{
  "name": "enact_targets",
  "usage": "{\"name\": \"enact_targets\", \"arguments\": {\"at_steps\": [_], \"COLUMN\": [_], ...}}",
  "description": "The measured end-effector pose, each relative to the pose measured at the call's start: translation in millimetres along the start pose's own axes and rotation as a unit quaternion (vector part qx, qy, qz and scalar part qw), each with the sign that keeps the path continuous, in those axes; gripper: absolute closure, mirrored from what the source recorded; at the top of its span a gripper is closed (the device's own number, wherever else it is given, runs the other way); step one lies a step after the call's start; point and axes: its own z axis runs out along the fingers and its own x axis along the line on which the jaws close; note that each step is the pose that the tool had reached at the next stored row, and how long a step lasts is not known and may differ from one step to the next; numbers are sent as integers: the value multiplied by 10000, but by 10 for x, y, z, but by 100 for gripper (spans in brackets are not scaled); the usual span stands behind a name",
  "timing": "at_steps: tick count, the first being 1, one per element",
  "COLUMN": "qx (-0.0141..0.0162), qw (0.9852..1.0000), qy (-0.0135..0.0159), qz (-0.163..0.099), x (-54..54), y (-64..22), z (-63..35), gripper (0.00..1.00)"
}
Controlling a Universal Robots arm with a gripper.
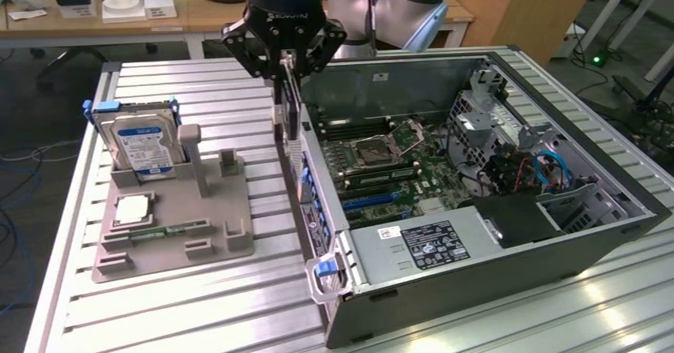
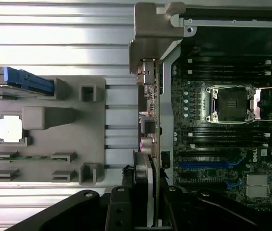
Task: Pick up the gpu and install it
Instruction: 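Pick up the gpu and move the gpu toward the slot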
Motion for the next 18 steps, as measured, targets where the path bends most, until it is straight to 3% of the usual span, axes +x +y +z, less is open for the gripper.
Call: {"name": "enact_targets", "arguments": {"at_steps": [2,6,18], "qx": [3,73,75], "qw": [10000,10000,10000], "qy": [-1,-2,-2], "qz": [2,7,9], "x": [-30,-77,-245], "y": [1,2,6], "z": [1,2,5], "gripper": [72,72,72]}}
